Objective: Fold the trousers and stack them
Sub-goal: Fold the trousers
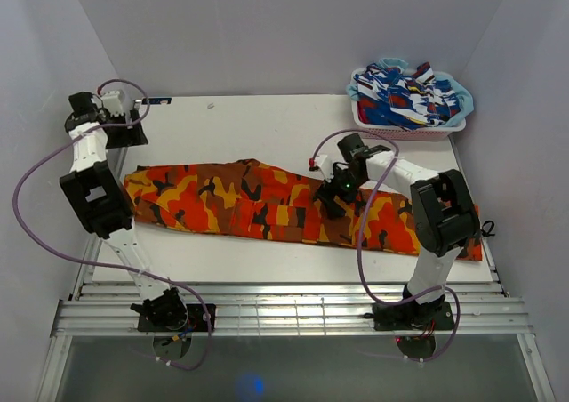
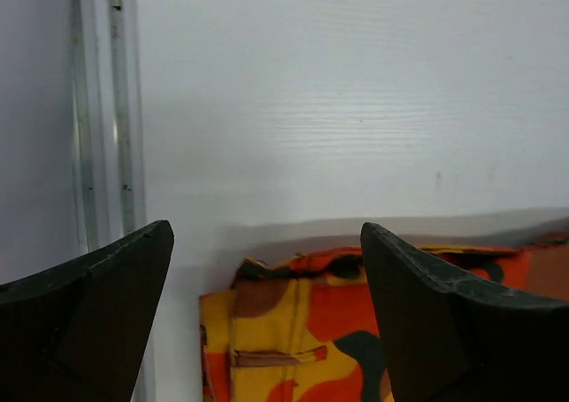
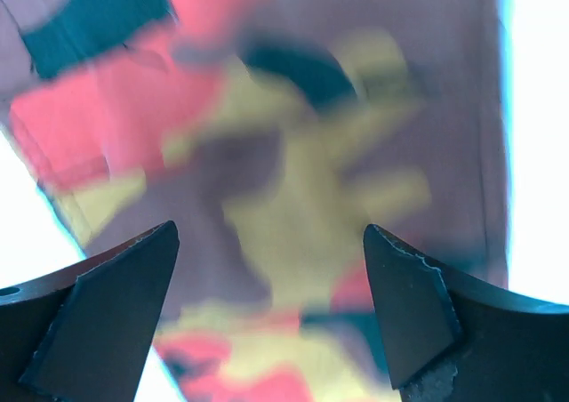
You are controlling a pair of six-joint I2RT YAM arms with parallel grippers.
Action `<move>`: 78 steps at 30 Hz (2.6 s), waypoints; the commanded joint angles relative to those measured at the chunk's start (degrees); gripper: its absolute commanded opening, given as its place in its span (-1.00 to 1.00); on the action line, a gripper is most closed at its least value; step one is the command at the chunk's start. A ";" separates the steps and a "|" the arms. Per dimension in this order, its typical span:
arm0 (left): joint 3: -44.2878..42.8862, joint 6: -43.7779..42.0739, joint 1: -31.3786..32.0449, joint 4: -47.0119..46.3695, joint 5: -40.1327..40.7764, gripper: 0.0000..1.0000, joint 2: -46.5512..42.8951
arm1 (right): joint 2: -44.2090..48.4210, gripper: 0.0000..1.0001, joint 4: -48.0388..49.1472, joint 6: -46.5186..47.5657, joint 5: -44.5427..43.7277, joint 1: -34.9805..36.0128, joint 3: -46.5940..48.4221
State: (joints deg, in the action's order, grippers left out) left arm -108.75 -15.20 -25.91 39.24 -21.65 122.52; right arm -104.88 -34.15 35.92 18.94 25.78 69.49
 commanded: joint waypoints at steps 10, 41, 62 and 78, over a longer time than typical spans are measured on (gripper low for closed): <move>38.32 -4.32 15.27 -8.56 -4.72 0.58 -26.10 | 18.48 0.97 -19.10 -3.42 3.22 -38.42 0.47; 29.38 10.98 13.61 -4.00 15.23 -0.37 -8.79 | 14.35 0.85 -16.47 -6.92 -8.91 -52.92 2.32; 29.65 10.54 13.69 -3.21 12.68 -0.35 -11.34 | 3.55 0.57 -1.27 -4.02 -1.90 -65.68 -12.01; 32.11 8.61 13.61 -4.62 0.57 0.38 -22.40 | 13.38 -0.85 -18.22 -0.07 13.59 -66.12 4.41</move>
State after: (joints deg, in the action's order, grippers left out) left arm -76.86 -5.56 -11.94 35.51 -15.92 107.94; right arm -95.07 -47.70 33.69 28.47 -40.27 68.73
